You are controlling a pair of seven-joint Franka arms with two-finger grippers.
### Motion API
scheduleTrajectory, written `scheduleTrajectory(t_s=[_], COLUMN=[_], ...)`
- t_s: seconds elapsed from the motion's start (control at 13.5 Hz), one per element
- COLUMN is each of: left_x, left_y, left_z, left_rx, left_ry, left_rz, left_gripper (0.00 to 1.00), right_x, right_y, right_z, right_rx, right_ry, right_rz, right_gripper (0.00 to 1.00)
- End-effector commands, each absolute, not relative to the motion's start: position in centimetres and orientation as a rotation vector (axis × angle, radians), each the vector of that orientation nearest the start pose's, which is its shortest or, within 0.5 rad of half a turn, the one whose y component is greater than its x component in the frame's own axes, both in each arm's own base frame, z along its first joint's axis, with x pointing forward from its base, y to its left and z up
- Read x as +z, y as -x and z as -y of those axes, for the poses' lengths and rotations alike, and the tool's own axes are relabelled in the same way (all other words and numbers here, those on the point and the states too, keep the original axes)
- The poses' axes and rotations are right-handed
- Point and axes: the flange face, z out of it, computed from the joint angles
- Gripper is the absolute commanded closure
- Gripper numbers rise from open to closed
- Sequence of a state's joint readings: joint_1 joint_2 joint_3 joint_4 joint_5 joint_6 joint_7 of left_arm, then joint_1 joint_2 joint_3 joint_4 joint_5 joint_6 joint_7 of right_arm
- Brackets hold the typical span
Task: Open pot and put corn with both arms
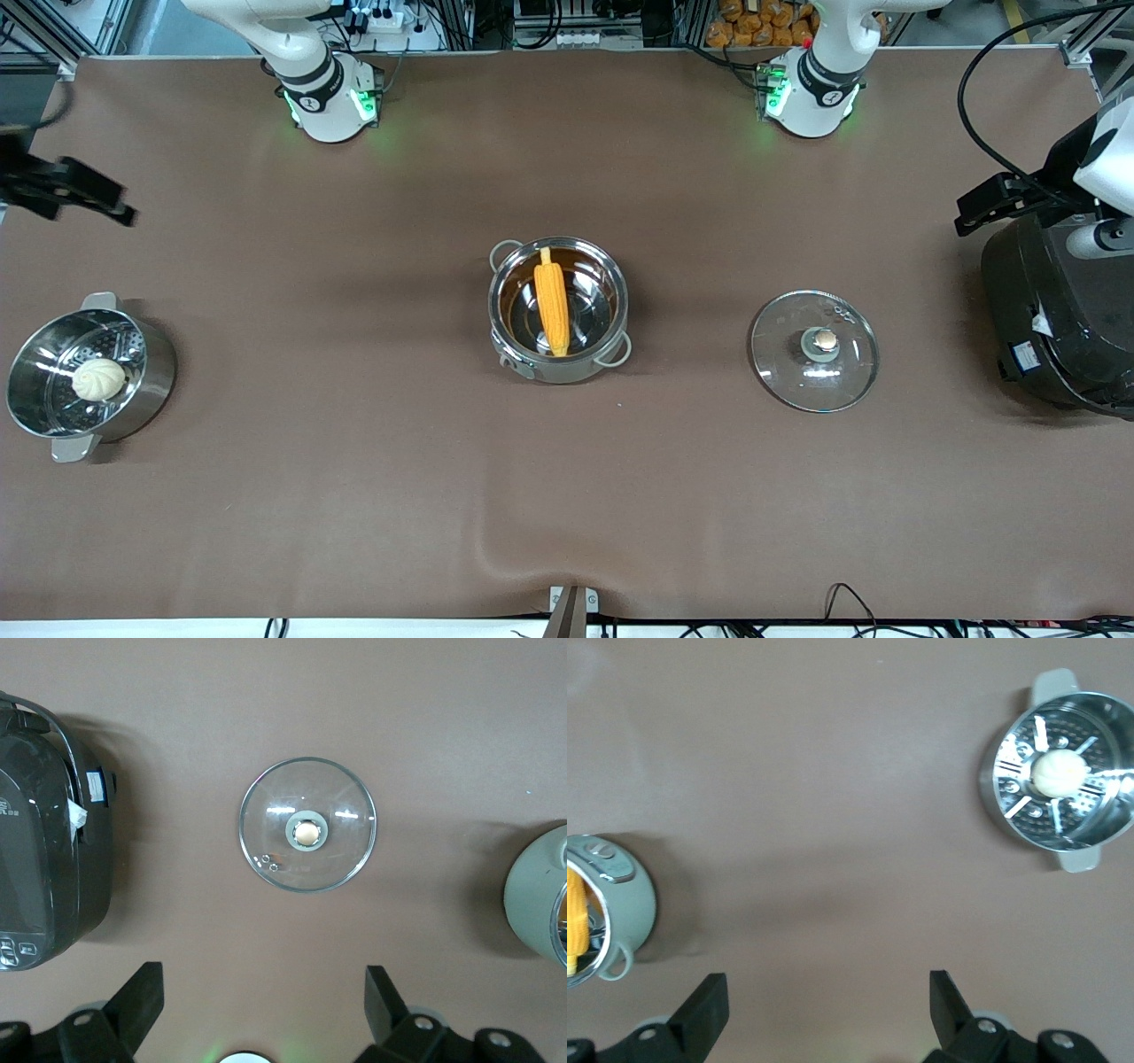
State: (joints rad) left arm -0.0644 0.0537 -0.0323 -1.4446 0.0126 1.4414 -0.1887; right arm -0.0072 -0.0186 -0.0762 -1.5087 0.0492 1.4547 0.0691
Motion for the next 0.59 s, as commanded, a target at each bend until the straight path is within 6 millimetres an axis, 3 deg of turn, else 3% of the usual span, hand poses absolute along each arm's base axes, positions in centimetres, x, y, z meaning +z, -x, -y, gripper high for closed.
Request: scheduleTrajectory(t_s=[0.0,0.52], left_x=[64.67,64.75], left_y=[-55.36,-55.41], left_z=[4.91,4.6], left_rx=[0.092,0.088], left_ry=[3.116,3.119], left_rz=[0.148,0.153], left_gripper=[0.0,0.0], right_x=[64.56,64.32], right_y=[-53.32,-53.71], right_z=[4.64,4.09], right_rx=[0.086,0.086], right_ry=[3.115,3.118], right_rz=[-0.237,-0.245], right_gripper=[0.0,0.0])
